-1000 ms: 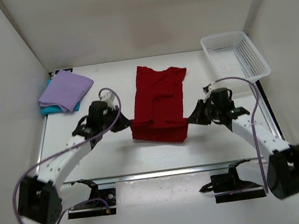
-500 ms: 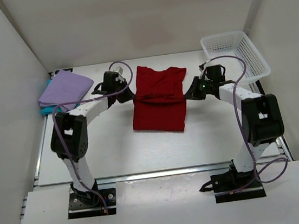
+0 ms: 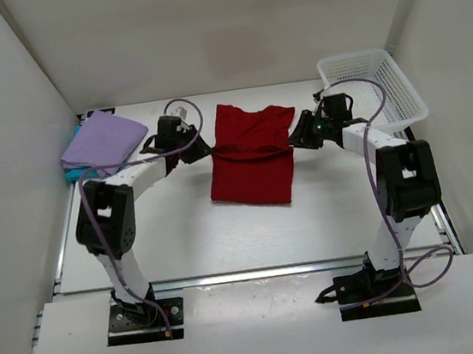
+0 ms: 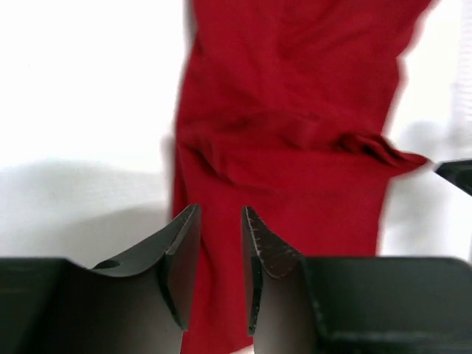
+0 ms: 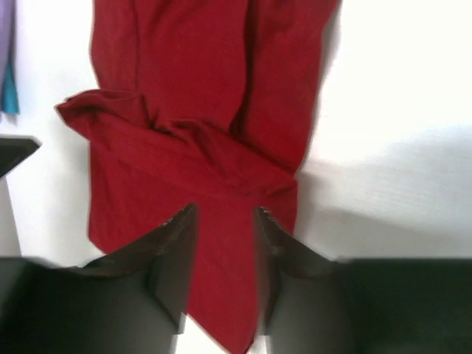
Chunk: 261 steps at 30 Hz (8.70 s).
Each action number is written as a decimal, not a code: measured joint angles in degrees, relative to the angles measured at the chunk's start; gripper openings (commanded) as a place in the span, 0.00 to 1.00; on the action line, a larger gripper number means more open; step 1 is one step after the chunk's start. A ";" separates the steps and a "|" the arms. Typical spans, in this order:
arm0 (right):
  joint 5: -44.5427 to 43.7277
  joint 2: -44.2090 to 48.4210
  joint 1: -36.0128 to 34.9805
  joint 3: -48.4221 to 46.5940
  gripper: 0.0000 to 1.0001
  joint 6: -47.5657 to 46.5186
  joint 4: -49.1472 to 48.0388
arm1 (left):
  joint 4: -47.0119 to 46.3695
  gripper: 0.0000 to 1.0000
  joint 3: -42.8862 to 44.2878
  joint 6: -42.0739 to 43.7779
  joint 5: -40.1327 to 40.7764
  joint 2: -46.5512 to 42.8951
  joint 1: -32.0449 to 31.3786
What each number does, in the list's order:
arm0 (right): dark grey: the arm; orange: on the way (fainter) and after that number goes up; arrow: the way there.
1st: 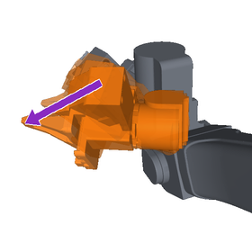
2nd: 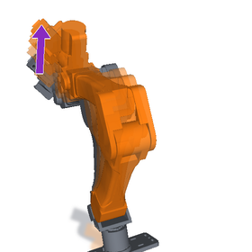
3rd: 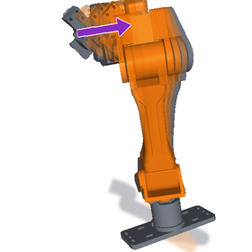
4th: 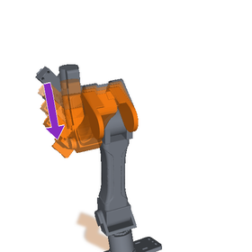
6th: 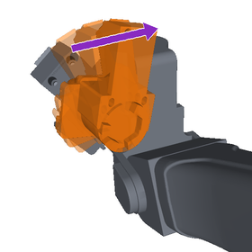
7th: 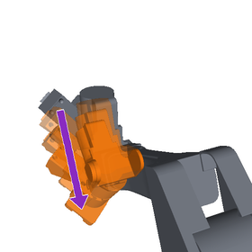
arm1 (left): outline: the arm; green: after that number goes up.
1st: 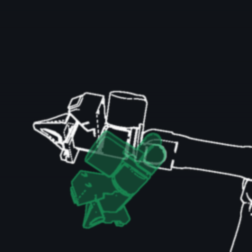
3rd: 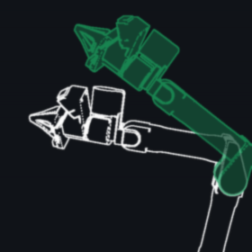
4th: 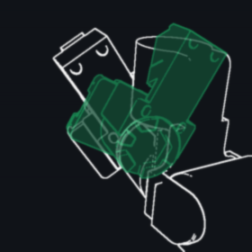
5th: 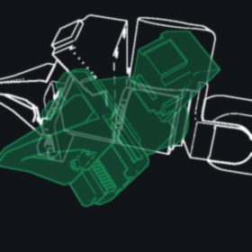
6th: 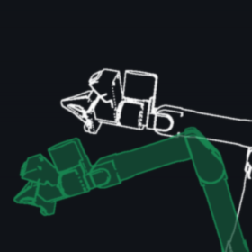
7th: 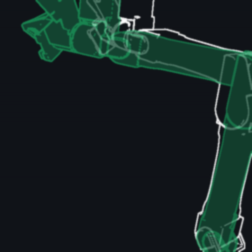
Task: Fold and stack the t-shirts
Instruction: Fold the folded rectangular tshirt in 1/3 of the way, then grab one side of the 2/3 rectangular tshirt with both arms, then fold the long partially folded tshirt into a neat square, then put the neatly folded tshirt into the corner of the board with the left arm
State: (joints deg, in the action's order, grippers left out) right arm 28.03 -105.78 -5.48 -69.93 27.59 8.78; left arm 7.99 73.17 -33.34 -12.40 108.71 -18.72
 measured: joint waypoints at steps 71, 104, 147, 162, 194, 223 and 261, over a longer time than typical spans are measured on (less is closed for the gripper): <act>2.40 20.92 -10.25 44.98 0.27 7.82 -26.95 | -34.58 0.43 -50.58 -13.60 -3.21 -22.01 -1.70; -7.17 58.66 -19.19 44.02 0.00 10.73 5.44 | 8.96 0.00 -47.19 -9.68 2.32 -68.76 -12.22; -0.92 5.25 -8.74 22.05 0.00 3.26 -13.81 | -26.21 0.39 -20.44 -12.70 -3.17 1.31 -6.67; -0.61 16.63 -9.90 29.33 0.01 4.11 -14.34 | -30.42 0.45 -44.54 -16.57 -1.90 -24.04 -5.97; 5.73 -3.08 -2.97 10.54 0.22 7.23 -17.88 | -25.79 0.65 -24.11 -14.80 -2.62 -8.90 8.39; 7.74 25.86 -7.45 40.00 0.57 10.19 -28.79 | -41.44 0.00 -33.42 -16.81 -9.38 -1.36 -3.41; 10.95 26.47 -13.99 44.96 0.72 9.66 -29.24 | -18.91 0.98 -21.64 -24.81 -2.51 -17.46 49.66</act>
State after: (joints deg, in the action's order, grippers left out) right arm 38.98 -79.31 -19.46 -24.97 37.26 -20.47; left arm -10.92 51.53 -58.15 -14.92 91.24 30.94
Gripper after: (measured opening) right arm 0.622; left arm 0.980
